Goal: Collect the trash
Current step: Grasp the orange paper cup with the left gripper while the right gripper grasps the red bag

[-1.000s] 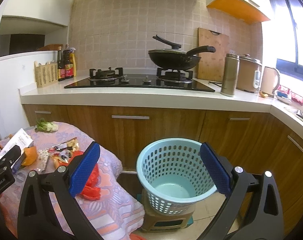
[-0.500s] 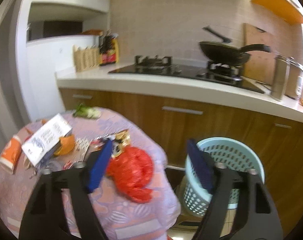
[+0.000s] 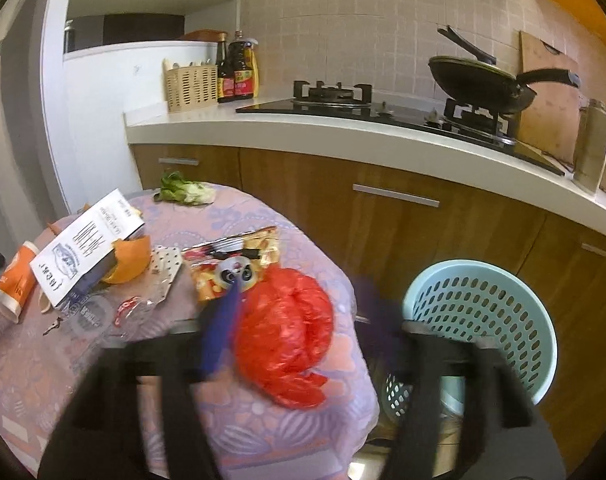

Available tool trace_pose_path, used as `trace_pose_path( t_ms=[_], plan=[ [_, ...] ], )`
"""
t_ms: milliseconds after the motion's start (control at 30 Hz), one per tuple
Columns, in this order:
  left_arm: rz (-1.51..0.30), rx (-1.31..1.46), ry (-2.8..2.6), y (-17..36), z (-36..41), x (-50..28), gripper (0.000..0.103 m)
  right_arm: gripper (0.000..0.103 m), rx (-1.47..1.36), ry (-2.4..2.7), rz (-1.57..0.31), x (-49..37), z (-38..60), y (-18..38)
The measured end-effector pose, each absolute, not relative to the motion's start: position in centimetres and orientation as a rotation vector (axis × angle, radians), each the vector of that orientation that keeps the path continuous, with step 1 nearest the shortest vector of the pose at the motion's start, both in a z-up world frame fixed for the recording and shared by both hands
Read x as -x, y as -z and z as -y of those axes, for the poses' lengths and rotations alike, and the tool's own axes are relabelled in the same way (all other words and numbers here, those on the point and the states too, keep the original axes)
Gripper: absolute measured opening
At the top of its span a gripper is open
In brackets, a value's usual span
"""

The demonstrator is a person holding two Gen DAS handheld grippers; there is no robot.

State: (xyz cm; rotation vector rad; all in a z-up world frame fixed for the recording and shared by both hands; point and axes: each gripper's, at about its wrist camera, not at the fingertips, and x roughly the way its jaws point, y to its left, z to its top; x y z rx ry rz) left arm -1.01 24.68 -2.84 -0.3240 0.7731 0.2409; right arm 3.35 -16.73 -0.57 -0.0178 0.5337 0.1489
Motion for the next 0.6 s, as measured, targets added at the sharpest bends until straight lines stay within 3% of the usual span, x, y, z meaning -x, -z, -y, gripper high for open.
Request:
trace_pose_path(
  t_ms=[167, 267, 600],
  plan=[
    [-0.872, 0.242, -0.295, 5.1, -24.6, -0.6, 0.091, 0.080, 0.006, -0.201, -0.609, -5.2, 17.2, 1.7],
    [-0.892, 0.210, -0.321, 5.7, -24.6, -0.9, 0.083, 0.081, 0.025, -0.228, -0.669, -6.9, 16.4, 3.1],
    [-0.810, 0.133, -0.347, 3.6, -22.9, 1.6, 0.071, 0.081, -0.085, -0.284, -0.729, -7.3, 17.0, 4.2]
  ],
)
